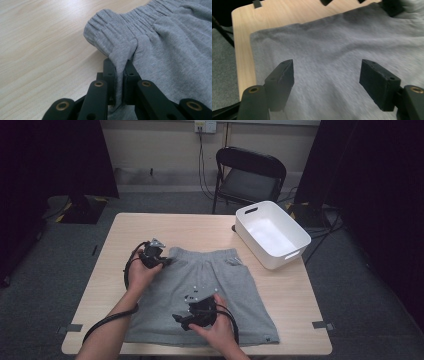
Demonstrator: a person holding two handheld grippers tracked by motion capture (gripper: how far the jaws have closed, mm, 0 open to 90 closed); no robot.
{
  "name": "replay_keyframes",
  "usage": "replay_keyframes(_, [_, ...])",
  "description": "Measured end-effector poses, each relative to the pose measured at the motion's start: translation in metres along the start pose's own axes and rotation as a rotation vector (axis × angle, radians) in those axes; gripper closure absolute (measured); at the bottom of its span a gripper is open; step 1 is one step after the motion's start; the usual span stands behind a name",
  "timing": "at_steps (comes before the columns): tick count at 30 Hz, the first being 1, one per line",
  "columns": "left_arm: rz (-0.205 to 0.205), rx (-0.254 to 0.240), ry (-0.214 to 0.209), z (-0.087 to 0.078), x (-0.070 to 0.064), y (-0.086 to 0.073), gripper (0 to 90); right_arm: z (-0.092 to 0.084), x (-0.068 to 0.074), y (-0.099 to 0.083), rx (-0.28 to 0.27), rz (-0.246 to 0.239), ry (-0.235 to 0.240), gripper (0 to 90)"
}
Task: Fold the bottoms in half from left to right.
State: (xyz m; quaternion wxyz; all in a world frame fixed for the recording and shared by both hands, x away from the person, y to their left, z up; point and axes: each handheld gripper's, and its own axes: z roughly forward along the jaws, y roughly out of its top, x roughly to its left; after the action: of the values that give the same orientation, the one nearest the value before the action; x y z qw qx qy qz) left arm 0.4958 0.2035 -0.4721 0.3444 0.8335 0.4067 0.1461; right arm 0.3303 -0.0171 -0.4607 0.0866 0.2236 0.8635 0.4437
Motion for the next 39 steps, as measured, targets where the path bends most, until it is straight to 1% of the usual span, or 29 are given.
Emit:
replay_keyframes(2, [-0.003,-0.003,-0.001,0.000,0.000,0.000,84.0,0.004,0.003,0.001,0.002,-0.008,0.010,27.7])
replay_keyframes(7, [0.002,-0.001,-0.003,-0.001,-0.001,0.000,84.1,0.016,0.009,0.002,0.006,-0.009,0.035,27.7])
replay_keyframes(9, [-0.001,-0.003,0.002,-0.001,-0.001,0.001,84.0,0.020,0.011,0.002,0.010,-0.010,0.040,27.7])
replay_keyframes(10, [-0.009,-0.003,-0.006,-0.002,-0.001,0.001,84.0,0.022,0.012,0.003,0.011,-0.012,0.042,27.7])
replay_keyframes(11, [-0.008,-0.002,-0.006,-0.002,-0.001,0.002,84.0,0.023,0.014,0.003,0.011,-0.015,0.044,27.7])
replay_keyframes(12, [0.002,0.000,-0.001,-0.003,-0.001,0.002,84.0,0.025,0.015,0.004,0.009,-0.022,0.047,28.0])
replay_keyframes(14, [-0.004,-0.002,-0.004,-0.003,-0.002,0.003,83.9,0.029,0.018,0.004,0.012,-0.028,0.055,28.2])
replay_keyframes(15, [0.002,-0.001,-0.001,-0.004,-0.001,0.003,83.8,0.030,0.019,0.005,0.012,-0.031,0.059,28.3])
replay_keyframes(16, [-0.003,-0.003,-0.002,-0.004,-0.002,0.003,83.8,0.032,0.021,0.005,0.015,-0.035,0.066,28.3])
replay_keyframes(19, [-0.001,-0.005,-0.006,-0.005,-0.001,0.003,83.6,0.038,0.025,0.006,0.027,-0.048,0.079,28.7])
replay_keyframes(21, [-0.011,-0.012,-0.011,-0.006,-0.001,0.003,83.6,0.043,0.027,0.006,0.035,-0.053,0.089,28.6])
replay_keyframes(22, [-0.007,-0.010,-0.008,-0.006,-0.001,0.002,83.6,0.045,0.028,0.005,0.039,-0.058,0.095,28.9])
replay_keyframes(24, [-0.005,-0.010,-0.010,-0.007,-0.001,0.002,83.6,0.049,0.029,0.005,0.053,-0.067,0.095,29.1])
replay_keyframes(26, [-0.004,-0.012,-0.012,-0.007,-0.001,0.002,83.6,0.053,0.028,0.004,0.061,-0.061,0.096,29.0])
replay_keyframes(29, [-0.013,-0.018,-0.018,-0.007,0.000,0.001,83.6,0.060,0.027,0.004,0.067,-0.051,0.106,29.3])
replay_keyframes(30, [-0.016,-0.022,-0.013,-0.007,-0.001,0.001,83.6,0.061,0.028,0.005,0.067,-0.051,0.107,29.3])
replay_keyframes(32, [-0.008,-0.017,-0.020,-0.007,-0.001,0.000,83.4,0.065,0.030,0.007,0.066,-0.056,0.125,30.7])
replay_keyframes(34, [0.006,-0.013,-0.017,-0.008,-0.002,0.000,83.2,0.067,0.031,0.007,0.067,-0.068,0.135,31.2])
replay_keyframes(37, [-0.008,-0.018,-0.021,-0.008,-0.001,0.000,83.2,0.074,0.033,0.009,0.088,-0.076,0.141,30.9])
replay_keyframes(39, [-0.015,-0.023,-0.020,-0.007,0.000,-0.001,83.2,0.077,0.035,0.010,0.089,-0.076,0.147,30.8])
